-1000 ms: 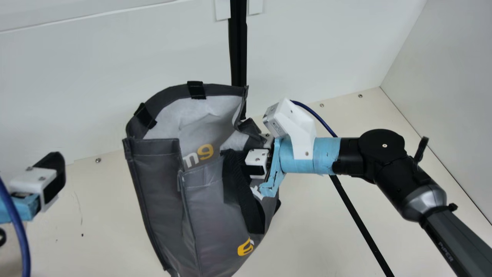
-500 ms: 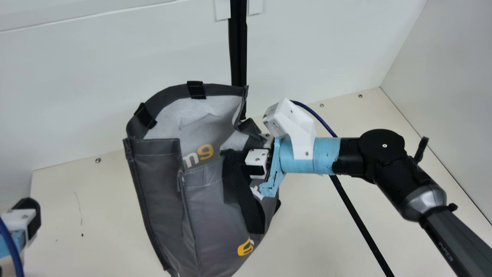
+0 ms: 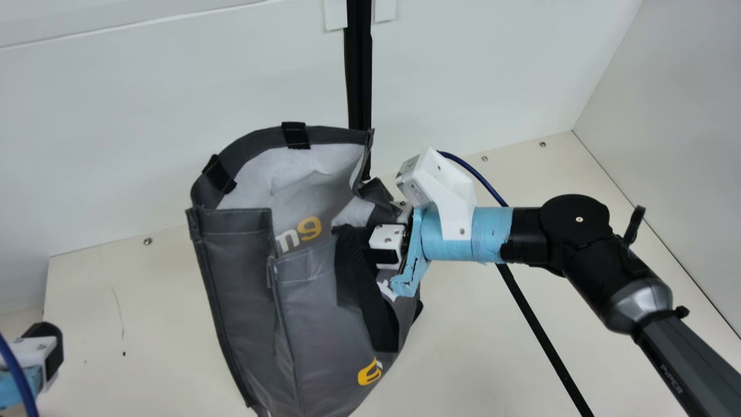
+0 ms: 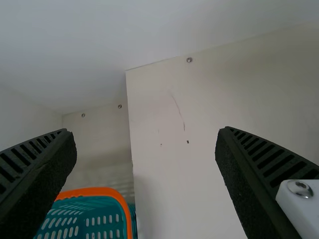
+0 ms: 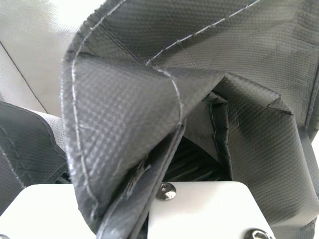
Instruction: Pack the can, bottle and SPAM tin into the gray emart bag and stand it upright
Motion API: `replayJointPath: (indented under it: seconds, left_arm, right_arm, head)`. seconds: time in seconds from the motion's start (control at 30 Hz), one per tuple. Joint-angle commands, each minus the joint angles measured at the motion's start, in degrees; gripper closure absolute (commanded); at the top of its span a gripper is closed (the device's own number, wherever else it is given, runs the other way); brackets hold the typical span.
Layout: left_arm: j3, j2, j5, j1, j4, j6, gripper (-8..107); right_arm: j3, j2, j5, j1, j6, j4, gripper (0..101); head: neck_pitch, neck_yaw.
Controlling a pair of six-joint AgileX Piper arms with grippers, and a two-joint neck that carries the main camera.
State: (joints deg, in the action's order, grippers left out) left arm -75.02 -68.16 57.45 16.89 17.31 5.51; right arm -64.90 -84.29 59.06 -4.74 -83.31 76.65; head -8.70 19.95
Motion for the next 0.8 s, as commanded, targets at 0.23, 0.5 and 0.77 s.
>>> replayJointPath:
  seconds: [0.23,0.5,0.77]
  left_arm:
    - [0.00,0.00,0.00,0.00,0.00,0.00,9]
    - [0.00,0.00,0.00,0.00,0.00,0.00,9]
    - [0.00,0.00,0.00,0.00,0.00,0.00,9]
  right_arm:
    - [-0.73,2.13,-0.74,-0.22,2.52,-2.23,101]
    - [-3.47,3.20,-4.75,-2.78,5.05,-6.19,101]
    - [-4.74,4.78,-7.90,-5.98,7.16,-10.14,101]
  head:
    - [-1.30,0.05]
    - [-1.30,0.05]
    - [-1.30,0.05]
